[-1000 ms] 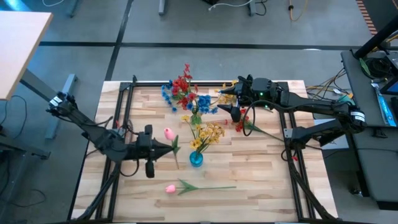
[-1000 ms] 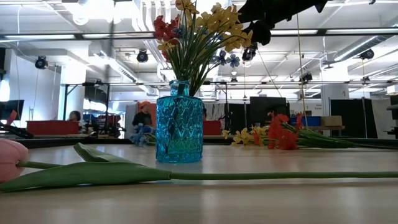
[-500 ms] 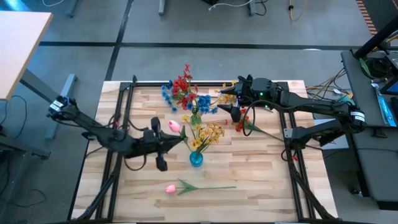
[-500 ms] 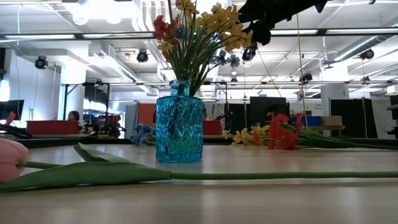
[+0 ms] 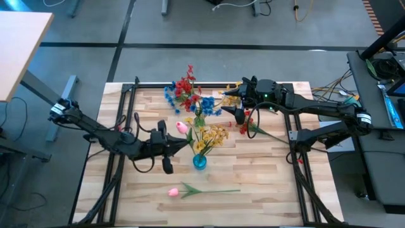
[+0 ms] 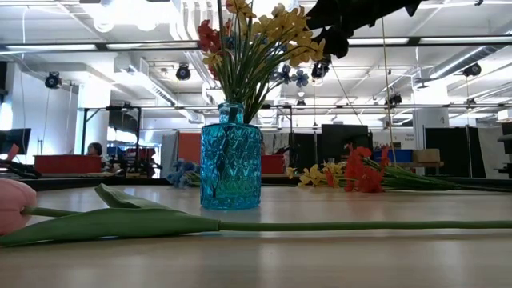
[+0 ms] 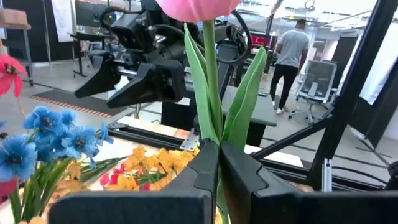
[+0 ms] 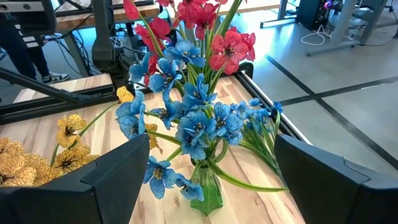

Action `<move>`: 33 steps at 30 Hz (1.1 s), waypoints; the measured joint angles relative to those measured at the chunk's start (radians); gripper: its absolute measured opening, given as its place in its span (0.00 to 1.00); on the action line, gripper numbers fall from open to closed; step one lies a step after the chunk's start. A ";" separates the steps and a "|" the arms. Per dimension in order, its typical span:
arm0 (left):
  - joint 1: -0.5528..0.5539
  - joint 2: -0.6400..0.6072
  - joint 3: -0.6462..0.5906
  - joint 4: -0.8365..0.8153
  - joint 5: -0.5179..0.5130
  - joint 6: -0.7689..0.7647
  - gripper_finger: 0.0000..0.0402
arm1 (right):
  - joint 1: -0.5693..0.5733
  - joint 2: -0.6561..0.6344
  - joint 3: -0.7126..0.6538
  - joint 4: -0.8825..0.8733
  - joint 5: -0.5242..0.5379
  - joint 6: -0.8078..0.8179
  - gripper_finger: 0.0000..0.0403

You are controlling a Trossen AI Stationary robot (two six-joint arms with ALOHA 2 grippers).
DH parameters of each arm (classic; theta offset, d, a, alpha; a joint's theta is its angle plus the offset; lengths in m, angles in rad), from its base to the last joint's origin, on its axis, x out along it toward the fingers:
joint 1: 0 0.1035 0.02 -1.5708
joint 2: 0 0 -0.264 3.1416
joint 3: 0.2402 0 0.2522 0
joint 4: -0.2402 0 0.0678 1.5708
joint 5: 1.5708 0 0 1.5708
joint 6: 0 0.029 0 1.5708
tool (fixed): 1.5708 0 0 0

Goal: Sort flowers into vase by color
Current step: Put the left pink flower into the blue vase

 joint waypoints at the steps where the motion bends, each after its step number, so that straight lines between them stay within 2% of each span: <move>1: 0.001 0.002 0.000 -0.009 -0.002 -0.005 0.00 | 0.000 0.000 0.000 0.000 0.000 0.000 0.83; 5: 0.007 0.023 0.000 -0.053 -0.038 -0.027 0.00 | 0.002 0.000 0.000 0.000 0.000 0.000 0.83; 25: 0.014 0.040 0.070 -0.043 -0.037 0.053 0.00 | 0.002 0.000 0.000 -0.003 0.000 0.003 0.83; 33: 0.018 0.050 0.063 0.033 -0.036 0.058 0.00 | 0.002 0.000 0.000 -0.003 0.000 0.003 0.83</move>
